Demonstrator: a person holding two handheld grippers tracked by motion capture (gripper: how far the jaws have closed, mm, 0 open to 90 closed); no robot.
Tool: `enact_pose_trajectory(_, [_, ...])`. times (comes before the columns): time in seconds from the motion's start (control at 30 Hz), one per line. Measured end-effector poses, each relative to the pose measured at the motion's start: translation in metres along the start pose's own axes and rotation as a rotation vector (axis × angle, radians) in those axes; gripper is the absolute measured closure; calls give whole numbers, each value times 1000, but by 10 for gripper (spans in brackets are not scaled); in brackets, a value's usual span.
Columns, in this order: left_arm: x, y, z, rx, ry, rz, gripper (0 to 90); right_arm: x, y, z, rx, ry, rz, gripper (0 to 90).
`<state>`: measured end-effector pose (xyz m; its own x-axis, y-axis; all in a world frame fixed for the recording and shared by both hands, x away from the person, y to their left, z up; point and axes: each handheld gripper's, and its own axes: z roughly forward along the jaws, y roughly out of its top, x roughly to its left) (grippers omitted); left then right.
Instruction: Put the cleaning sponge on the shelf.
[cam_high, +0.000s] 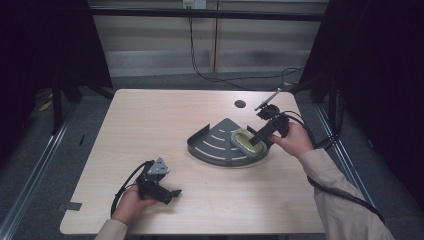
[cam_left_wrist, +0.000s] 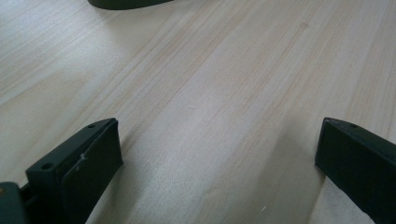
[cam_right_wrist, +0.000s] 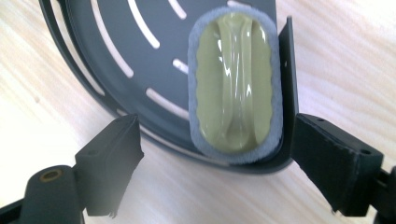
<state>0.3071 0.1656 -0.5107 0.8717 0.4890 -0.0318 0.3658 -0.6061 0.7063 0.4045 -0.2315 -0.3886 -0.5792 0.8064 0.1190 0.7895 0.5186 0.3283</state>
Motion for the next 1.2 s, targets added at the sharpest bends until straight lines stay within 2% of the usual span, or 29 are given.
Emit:
enact_pose_trajectory(0.3, [0,0,0,1,-1,0,0,4,-19,-5,25,3,-24,163])
enact_pose_trajectory(0.47, [0,0,0,1,-2,-1,0,7,-28,-5,19,16,-39,163])
enact_pose_trajectory(0.77, [0,0,0,1,-2,-2,0,8,-46,-3,26,12,-33,164])
enact_pose_trajectory(0.83, [0,0,0,1,-1,-2,0,8,-50,-1,29,-3,-42,162])
enact_pose_trajectory(1.2, [0,0,0,5,-2,0,0,8,-68,3,26,11,-43,165])
